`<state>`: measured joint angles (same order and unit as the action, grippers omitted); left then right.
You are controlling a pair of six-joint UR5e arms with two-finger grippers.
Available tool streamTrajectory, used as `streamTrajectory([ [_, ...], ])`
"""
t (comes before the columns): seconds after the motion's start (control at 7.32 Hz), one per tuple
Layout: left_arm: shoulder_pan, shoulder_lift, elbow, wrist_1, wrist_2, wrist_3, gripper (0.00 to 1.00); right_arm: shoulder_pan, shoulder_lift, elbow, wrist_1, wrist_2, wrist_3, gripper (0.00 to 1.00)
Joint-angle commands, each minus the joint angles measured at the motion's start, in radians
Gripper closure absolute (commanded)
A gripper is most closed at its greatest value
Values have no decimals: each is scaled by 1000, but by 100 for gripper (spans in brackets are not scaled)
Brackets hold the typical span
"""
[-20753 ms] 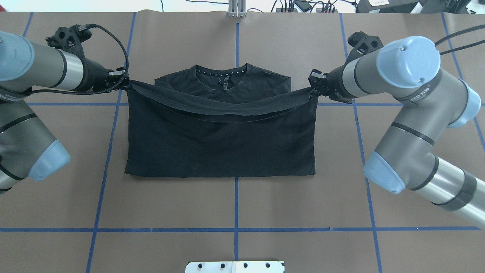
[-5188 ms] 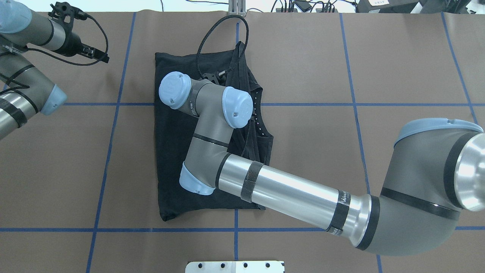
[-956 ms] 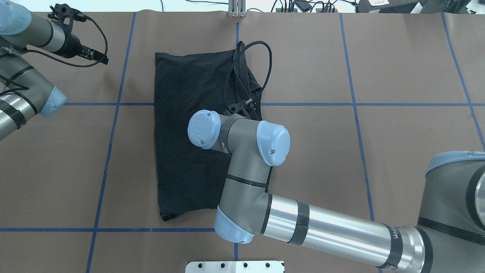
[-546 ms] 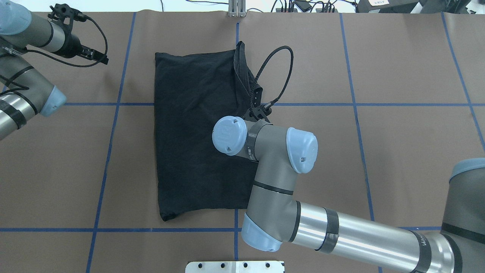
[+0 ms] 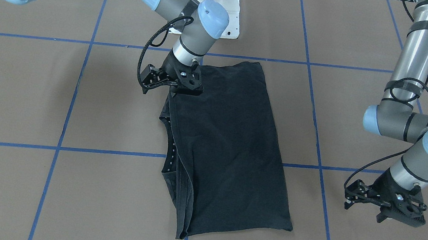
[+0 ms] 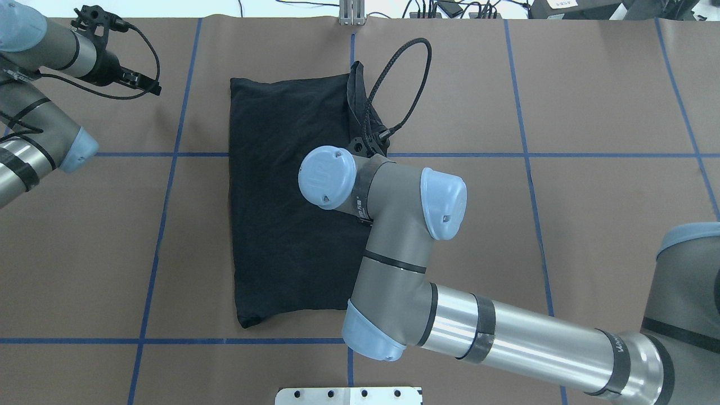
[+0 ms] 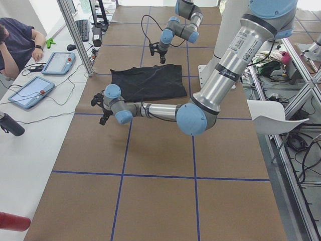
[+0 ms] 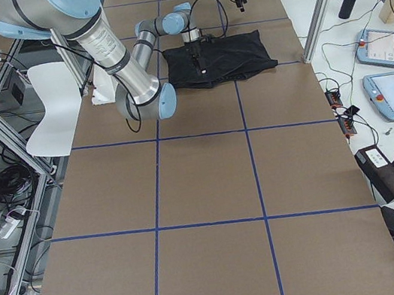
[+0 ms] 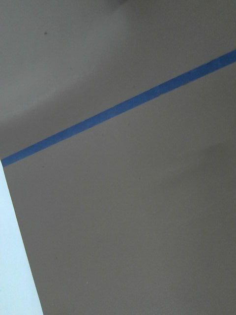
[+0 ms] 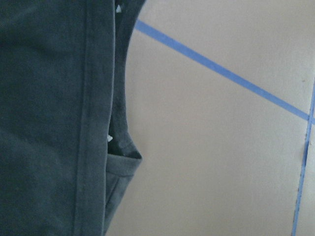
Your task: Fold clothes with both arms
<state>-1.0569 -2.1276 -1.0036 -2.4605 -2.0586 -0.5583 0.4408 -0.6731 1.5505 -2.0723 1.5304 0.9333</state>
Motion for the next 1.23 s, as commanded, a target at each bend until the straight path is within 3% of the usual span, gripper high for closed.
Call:
streamTrajectory([
  [0.0, 0, 0, 0, 0, 0, 0, 0, 73, 38, -158, 300, 29, 7, 0],
  [0.14, 0, 0, 0, 0, 0, 0, 0, 116, 62, -261, 421, 52, 7, 0],
  [0.41, 0, 0, -1, 0, 0, 0, 0, 154, 223, -524, 530, 77, 13, 0],
  [0.55, 2, 0, -1, 0, 0, -3, 0, 171, 246, -609, 596, 79, 10, 0],
  [0.82, 2, -2, -1, 0, 0, -3, 0, 182, 262, -696, 662, 79, 4, 0],
  [1.09, 2, -2, -1, 0, 0, -3, 0, 193, 256, -719, 635, 88, -66, 0],
])
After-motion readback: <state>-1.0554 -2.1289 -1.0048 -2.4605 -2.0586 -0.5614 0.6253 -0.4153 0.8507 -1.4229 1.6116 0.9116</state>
